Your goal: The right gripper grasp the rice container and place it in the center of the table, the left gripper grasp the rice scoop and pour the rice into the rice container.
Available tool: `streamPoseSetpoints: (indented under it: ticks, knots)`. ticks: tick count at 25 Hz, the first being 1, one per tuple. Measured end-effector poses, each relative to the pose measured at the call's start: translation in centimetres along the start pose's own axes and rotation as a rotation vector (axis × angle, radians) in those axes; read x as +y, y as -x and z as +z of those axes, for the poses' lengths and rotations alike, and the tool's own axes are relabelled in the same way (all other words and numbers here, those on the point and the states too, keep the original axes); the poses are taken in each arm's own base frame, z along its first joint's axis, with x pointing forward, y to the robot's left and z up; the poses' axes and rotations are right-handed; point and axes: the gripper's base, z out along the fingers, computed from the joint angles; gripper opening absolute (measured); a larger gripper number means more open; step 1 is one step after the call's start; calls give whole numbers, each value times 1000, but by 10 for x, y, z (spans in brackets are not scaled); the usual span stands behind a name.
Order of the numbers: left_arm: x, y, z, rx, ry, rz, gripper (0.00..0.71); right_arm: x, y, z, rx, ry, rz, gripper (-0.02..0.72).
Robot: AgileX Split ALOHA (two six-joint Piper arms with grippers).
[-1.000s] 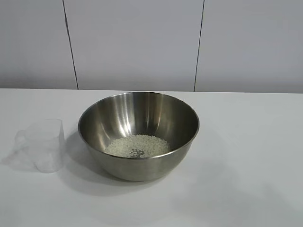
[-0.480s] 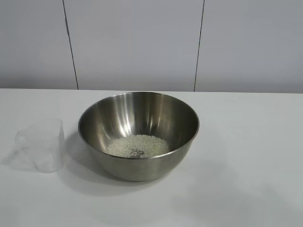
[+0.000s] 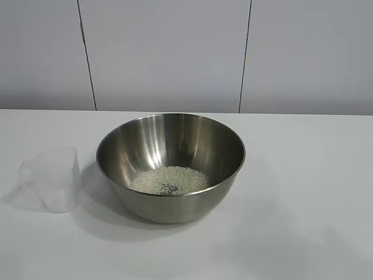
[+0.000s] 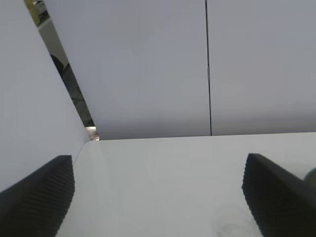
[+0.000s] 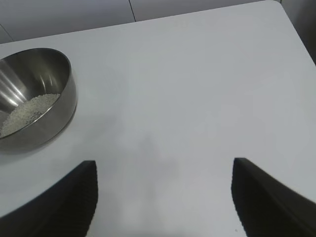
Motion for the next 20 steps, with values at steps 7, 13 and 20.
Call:
streamPoseSetpoints:
  ticks: [7, 13, 20]
  knots:
    - [-1, -49, -46, -28, -16, -14, 664, 0, 0, 0, 0, 0, 0, 516]
    - [-4, -97, -58, 109, -16, -30, 664, 0, 0, 0, 0, 0, 0, 516]
    - [-8, -129, -43, 333, -24, -57, 664, 0, 0, 0, 0, 3, 1, 516]
